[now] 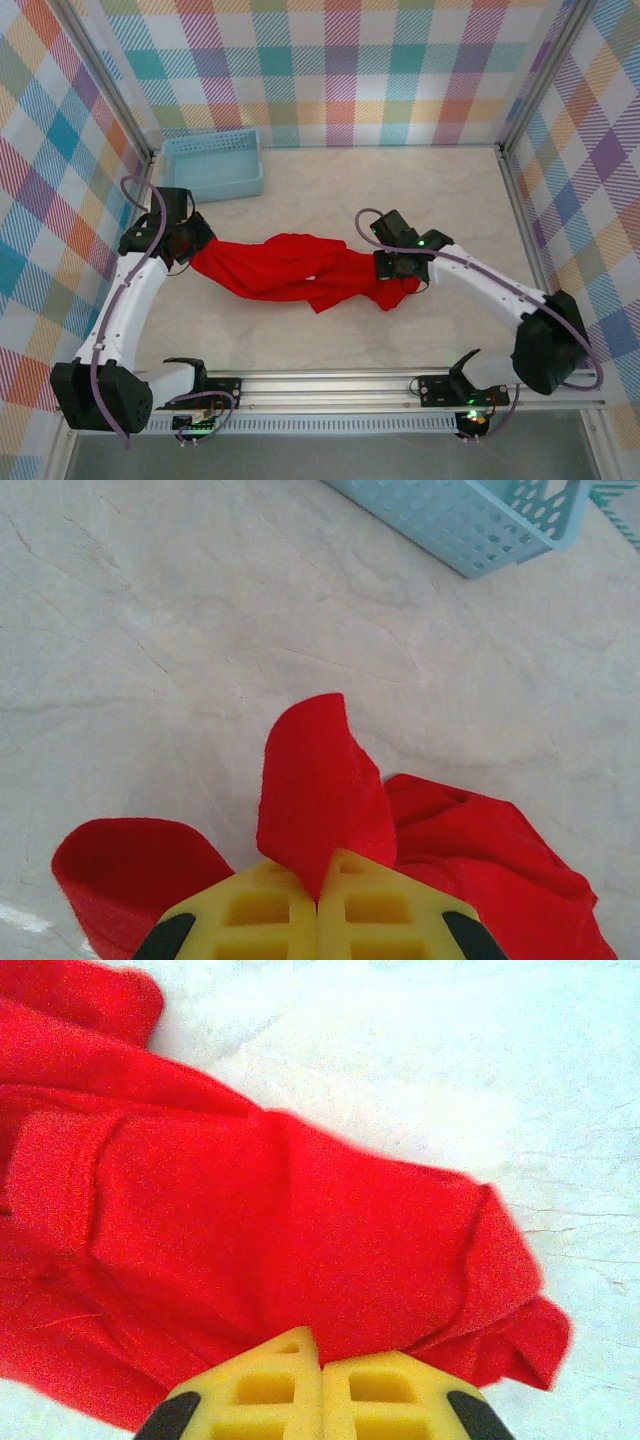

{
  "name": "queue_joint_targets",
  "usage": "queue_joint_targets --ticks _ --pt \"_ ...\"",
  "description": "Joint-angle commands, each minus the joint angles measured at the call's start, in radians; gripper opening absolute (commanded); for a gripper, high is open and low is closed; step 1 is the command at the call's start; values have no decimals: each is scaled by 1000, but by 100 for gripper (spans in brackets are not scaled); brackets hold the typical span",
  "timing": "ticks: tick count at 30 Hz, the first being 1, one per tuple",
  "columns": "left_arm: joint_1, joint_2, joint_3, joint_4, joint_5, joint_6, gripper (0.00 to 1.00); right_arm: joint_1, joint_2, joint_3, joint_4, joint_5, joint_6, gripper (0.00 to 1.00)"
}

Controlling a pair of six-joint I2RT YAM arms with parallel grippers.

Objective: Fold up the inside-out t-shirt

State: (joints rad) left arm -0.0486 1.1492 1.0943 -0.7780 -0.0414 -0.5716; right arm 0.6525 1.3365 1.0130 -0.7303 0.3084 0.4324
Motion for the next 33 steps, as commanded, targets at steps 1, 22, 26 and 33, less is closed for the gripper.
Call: queue_joint_targets --ticks 1,22,26,33 --pt "13 -69 73 -65 8 23 0 3 -119 58 -146 108 4 0" --pt "18 -407 590 -66 44 -72 0 -13 -570 819 -288 108 -170 0" --pt "18 -322 560 -101 55 -74 0 -13 -512 764 -262 202 -187 0" --pt "18 -177 342 -33 115 -72 0 -14 -444 493 -163 247 -176 0"
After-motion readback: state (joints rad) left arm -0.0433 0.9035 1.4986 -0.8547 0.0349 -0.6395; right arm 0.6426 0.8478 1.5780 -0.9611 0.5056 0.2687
